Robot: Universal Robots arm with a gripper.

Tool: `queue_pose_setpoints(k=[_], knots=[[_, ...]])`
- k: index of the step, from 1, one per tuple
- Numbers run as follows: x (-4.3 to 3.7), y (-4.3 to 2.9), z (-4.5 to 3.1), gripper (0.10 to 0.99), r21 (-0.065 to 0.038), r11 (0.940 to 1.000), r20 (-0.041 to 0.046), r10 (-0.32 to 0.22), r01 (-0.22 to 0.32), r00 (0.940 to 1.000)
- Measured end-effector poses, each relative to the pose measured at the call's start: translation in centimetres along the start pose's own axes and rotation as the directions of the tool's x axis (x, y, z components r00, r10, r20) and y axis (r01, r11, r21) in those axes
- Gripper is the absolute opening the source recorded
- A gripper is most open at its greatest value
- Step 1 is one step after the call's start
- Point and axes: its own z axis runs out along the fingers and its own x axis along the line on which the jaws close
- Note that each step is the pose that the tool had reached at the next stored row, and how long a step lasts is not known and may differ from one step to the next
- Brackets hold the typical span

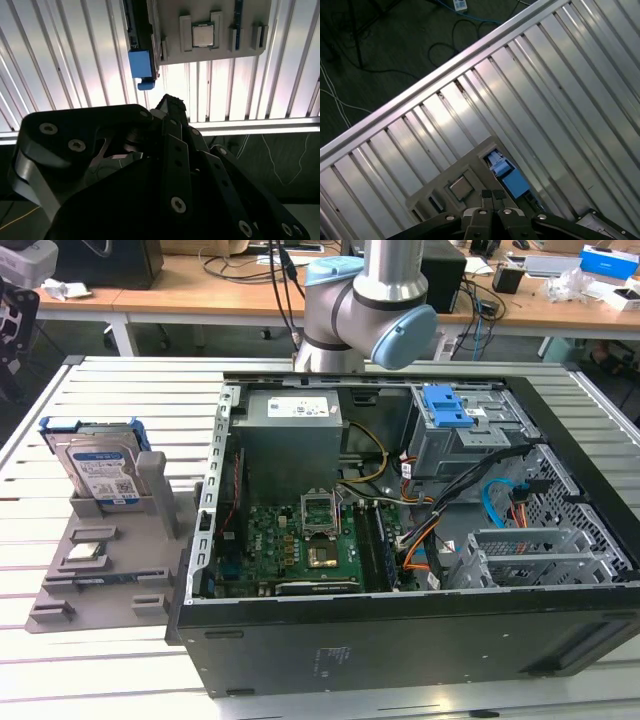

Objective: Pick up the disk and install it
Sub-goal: 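Pick up the disk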

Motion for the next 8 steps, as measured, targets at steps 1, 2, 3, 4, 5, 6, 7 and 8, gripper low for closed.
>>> queue_pose_setpoints(k=[1,2,3,4,5,6,7,8], knots=[[0.00,0.00,0.00,0.106,0.000,0.9999,-0.0005,-0.010,0.010,0.9999],[0.00,0.00,0.00,0.106,-0.001,0.9998,-0.0009,-0.020,0.020,0.9998],[0.00,0.00,0.00,0.106,-0.001,0.9997,-0.0012,-0.026,0.026,0.9997],[0.00,0.00,0.00,0.106,-0.001,0.9995,-0.0015,-0.032,0.032,0.9995],[0.00,0.00,0.00,0.106,-0.001,0.9992,-0.0018,-0.039,0.039,0.9992],[0.00,0.00,0.00,0.106,-0.001,0.9989,-0.0021,-0.047,0.047,0.9989],[0.00,0.00,0.00,0.106,-0.001,0.9985,-0.0025,-0.056,0.056,0.9984],[0.00,0.00,0.00,0.106,-0.002,0.9981,-0.0028,-0.062,0.062,0.9981]])
